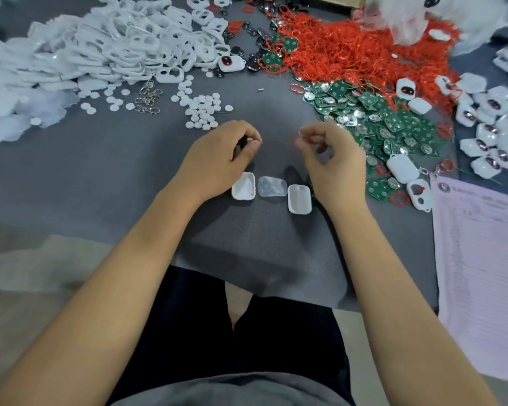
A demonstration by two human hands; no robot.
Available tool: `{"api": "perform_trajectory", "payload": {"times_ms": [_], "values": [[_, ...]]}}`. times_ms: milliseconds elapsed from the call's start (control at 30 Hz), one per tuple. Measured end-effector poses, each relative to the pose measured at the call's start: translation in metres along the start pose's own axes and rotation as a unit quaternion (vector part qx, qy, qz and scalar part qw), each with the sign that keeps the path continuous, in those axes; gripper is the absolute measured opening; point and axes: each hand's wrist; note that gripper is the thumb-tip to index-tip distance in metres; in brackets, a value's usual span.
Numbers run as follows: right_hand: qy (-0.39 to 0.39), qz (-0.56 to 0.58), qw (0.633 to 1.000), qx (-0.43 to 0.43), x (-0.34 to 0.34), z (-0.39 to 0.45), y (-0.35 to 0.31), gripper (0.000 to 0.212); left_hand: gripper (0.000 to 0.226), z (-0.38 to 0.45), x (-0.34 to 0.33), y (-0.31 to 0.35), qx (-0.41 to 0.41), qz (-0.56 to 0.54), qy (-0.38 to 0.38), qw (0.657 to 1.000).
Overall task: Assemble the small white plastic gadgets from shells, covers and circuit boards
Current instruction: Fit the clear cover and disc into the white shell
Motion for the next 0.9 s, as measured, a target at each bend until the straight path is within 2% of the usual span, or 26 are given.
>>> {"api": "perform_trajectory", "payload": {"times_ms": [200,300,467,567,667,800,900], "values": [[-0.008,-0.015,0.999,-0.027,0.010,-0.017,0.001,0.010,0.017,-0.011,0.001,0.000,-0.013,0.011,-0.034,0.999],[-0.024,-0.022,0.999,-0.006,0.012,-0.017,-0.001,0.008,0.021,-0.009,0.002,0.001,-0.038,0.038,-0.048,0.997],[-0.070,-0.146,0.986,0.035,0.004,-0.018,0.001,0.009,0.024,-0.009,0.003,0.003,-0.038,0.024,-0.050,0.998],[0.008,-0.119,0.993,0.016,0.007,-0.017,0.002,0.017,0.019,-0.010,0.003,0.001,-0.011,-0.010,-0.045,0.999],[0.108,-0.059,0.991,-0.049,0.013,-0.020,0.001,0.017,0.011,-0.009,0.004,-0.004,0.020,-0.107,-0.036,0.993],[0.136,-0.019,0.986,-0.093,0.013,-0.025,0.000,0.019,0.003,-0.008,0.003,-0.004,0.017,-0.177,-0.012,0.984],[0.135,-0.001,0.985,-0.106,0.015,-0.025,-0.002,0.018,0.009,-0.005,0.003,-0.002,0.004,-0.167,0.012,0.986]]}}
Point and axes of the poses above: each hand's wrist, its own z-axis towards the middle knuckle, its own x-axis out of the back of the hand, y = z × x, and after that the axes turned 6 degrees about x, right-handed
